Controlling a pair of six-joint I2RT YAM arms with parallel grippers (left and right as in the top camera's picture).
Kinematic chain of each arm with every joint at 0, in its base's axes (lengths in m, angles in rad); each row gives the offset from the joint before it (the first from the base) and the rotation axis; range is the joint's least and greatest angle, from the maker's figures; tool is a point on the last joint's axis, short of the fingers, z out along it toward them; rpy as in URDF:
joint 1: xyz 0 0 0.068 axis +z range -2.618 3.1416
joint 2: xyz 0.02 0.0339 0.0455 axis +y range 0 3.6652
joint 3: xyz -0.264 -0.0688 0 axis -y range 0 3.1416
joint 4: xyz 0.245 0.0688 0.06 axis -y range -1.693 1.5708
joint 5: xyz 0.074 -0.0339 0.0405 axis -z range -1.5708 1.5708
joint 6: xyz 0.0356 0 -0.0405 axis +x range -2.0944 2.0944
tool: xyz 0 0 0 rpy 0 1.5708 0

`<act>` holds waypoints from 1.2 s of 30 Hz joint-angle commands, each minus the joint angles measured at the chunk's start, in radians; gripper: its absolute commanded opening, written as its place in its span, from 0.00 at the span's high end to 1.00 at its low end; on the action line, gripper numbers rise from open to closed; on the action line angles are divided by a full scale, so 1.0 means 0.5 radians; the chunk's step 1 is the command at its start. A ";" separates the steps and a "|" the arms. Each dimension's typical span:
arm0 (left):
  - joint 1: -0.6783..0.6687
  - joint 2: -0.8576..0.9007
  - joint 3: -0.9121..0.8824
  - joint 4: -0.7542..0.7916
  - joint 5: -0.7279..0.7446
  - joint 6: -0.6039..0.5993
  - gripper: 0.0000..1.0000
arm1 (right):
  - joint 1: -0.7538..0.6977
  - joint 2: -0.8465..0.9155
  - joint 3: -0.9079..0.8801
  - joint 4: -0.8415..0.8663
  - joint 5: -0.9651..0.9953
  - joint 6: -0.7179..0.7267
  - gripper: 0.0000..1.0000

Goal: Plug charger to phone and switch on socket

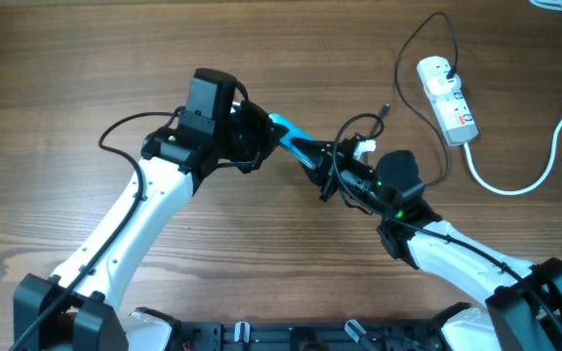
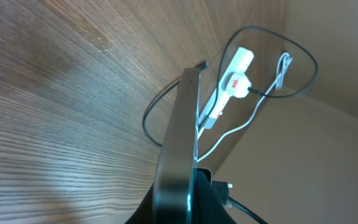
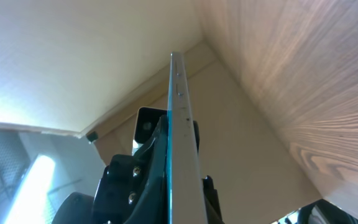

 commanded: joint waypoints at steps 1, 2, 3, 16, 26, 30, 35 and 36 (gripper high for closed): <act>-0.014 0.008 -0.005 -0.006 -0.002 0.095 0.96 | 0.018 -0.004 0.019 -0.111 -0.114 -0.089 0.83; -0.005 0.008 -0.005 -0.006 -0.002 0.101 0.96 | 0.018 -0.004 0.019 -0.119 -0.115 -0.089 0.81; 0.013 0.010 -0.005 -0.005 0.007 0.124 0.96 | 0.018 -0.004 0.019 -0.119 -0.119 -0.091 0.77; 0.588 0.060 -0.005 -0.232 0.899 1.058 0.96 | 0.018 -0.004 0.019 -0.884 0.140 -0.832 0.42; 0.568 0.220 -0.005 -0.194 1.375 1.466 0.96 | -0.049 -0.017 0.026 -0.796 0.385 -2.084 0.10; 0.568 0.400 -0.005 -0.066 1.373 1.466 0.96 | -0.168 -0.017 0.127 -0.910 0.454 -2.264 0.05; 0.568 0.631 -0.005 -0.047 1.374 1.466 0.96 | -0.301 -0.015 0.465 -1.618 0.835 -2.549 0.03; 0.568 0.655 -0.005 -0.043 1.373 1.466 0.96 | -0.327 -0.015 0.542 -1.742 0.919 -2.609 0.03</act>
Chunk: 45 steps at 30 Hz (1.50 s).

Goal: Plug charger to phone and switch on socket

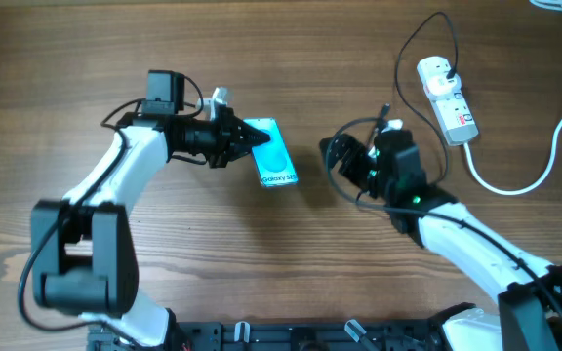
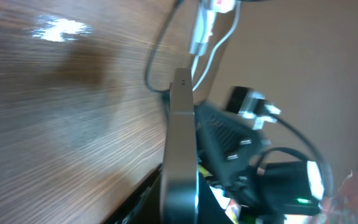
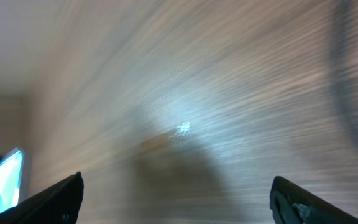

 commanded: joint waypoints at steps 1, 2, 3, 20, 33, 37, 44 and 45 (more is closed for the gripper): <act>-0.006 0.094 0.021 0.024 0.089 0.042 0.96 | -0.089 -0.008 0.282 -0.282 0.407 -0.324 0.03; -0.011 0.098 0.021 0.027 0.087 0.043 0.96 | -0.108 0.002 0.328 -0.314 0.468 -0.365 0.03; -0.018 0.098 0.022 0.034 0.082 0.042 0.96 | -0.124 0.023 0.365 -0.319 0.524 -0.391 0.04; -0.150 0.098 0.022 0.098 0.082 0.026 0.96 | -0.340 1.006 0.900 -0.214 0.579 -0.769 0.12; -0.150 0.098 0.022 0.097 0.082 0.025 0.96 | -0.338 1.143 0.898 -0.341 0.318 -0.938 0.95; -0.150 0.098 0.022 0.096 0.083 0.011 0.96 | -0.338 1.142 0.898 -0.562 0.157 -0.946 0.95; -0.144 0.098 0.022 0.150 0.082 0.012 0.96 | -0.295 1.142 0.898 -1.376 -0.050 -0.942 0.95; -0.144 0.098 0.022 0.150 0.082 0.012 0.96 | -0.274 1.142 0.892 -1.456 -0.043 -0.944 0.96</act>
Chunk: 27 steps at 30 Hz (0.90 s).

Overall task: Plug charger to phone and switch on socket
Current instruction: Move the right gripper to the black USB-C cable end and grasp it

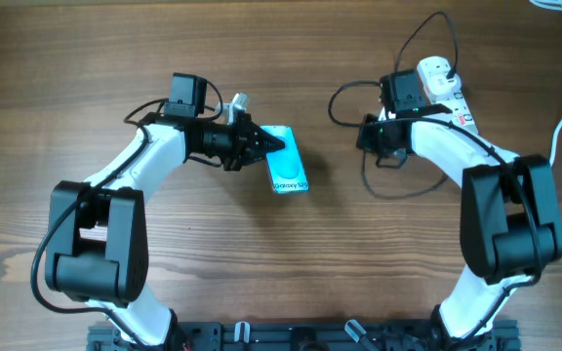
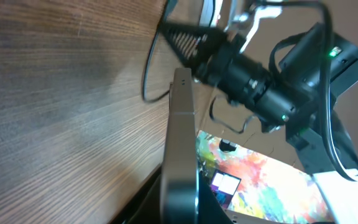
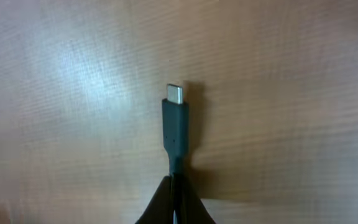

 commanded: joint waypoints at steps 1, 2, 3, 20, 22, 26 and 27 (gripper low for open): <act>0.002 -0.005 0.022 0.014 0.077 0.010 0.96 | 0.086 0.143 -0.153 -0.286 -0.101 -0.028 0.95; 0.002 -0.005 0.022 0.014 0.077 0.010 0.96 | 0.098 0.143 -0.156 -0.291 -0.082 -0.028 0.95; 0.002 -0.005 0.022 0.014 0.077 0.010 0.96 | 0.107 0.143 -0.156 -0.271 -0.042 -0.028 0.95; 0.002 -0.005 0.022 0.014 0.077 0.010 0.96 | 0.109 0.144 -0.165 0.105 0.204 -0.034 0.11; 0.002 -0.005 0.022 0.014 0.077 0.010 0.96 | 0.110 0.144 -0.191 0.103 0.199 -0.032 0.27; 0.002 -0.005 0.022 0.014 0.077 0.010 0.96 | 0.110 0.144 -0.304 0.115 0.172 -0.032 0.36; 0.002 -0.005 0.022 0.014 0.077 0.010 0.96 | 0.110 0.144 -0.334 0.133 0.170 -0.030 0.40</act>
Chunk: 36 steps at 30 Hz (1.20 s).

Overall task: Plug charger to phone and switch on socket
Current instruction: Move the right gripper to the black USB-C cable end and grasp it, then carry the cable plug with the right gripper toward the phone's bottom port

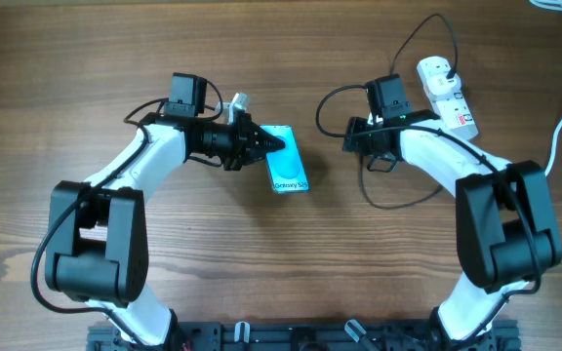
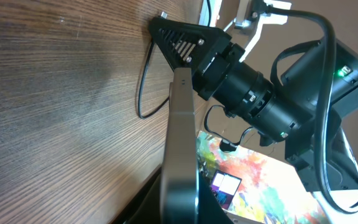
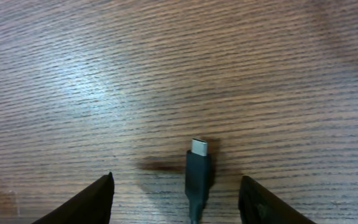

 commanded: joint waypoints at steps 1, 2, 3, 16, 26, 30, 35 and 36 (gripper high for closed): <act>0.002 -0.005 0.022 0.008 0.077 0.010 0.96 | -0.015 0.206 -0.266 -0.043 -0.022 0.018 0.42; 0.002 -0.005 0.022 0.008 0.077 0.010 0.96 | -0.015 0.206 -0.281 -0.043 -0.049 0.018 0.44; 0.002 -0.005 0.022 0.008 0.077 0.009 0.96 | -0.011 0.206 -0.294 -0.047 -0.066 0.018 0.47; 0.002 -0.005 0.022 0.008 0.077 0.010 0.96 | 0.102 0.206 -0.297 -0.231 0.223 0.124 0.48; 0.002 -0.005 0.022 0.012 0.076 0.010 0.96 | 0.104 0.206 -0.298 -0.053 0.227 0.087 0.71; 0.002 -0.005 0.022 0.024 0.076 0.010 0.96 | 0.104 0.211 -0.298 0.024 0.145 0.066 0.83; 0.002 -0.005 0.022 0.024 0.076 0.010 0.96 | 0.104 0.232 -0.298 0.047 0.144 0.064 0.95; 0.002 -0.005 0.022 0.024 0.076 0.010 0.96 | 0.104 0.232 -0.298 0.060 0.143 0.066 0.95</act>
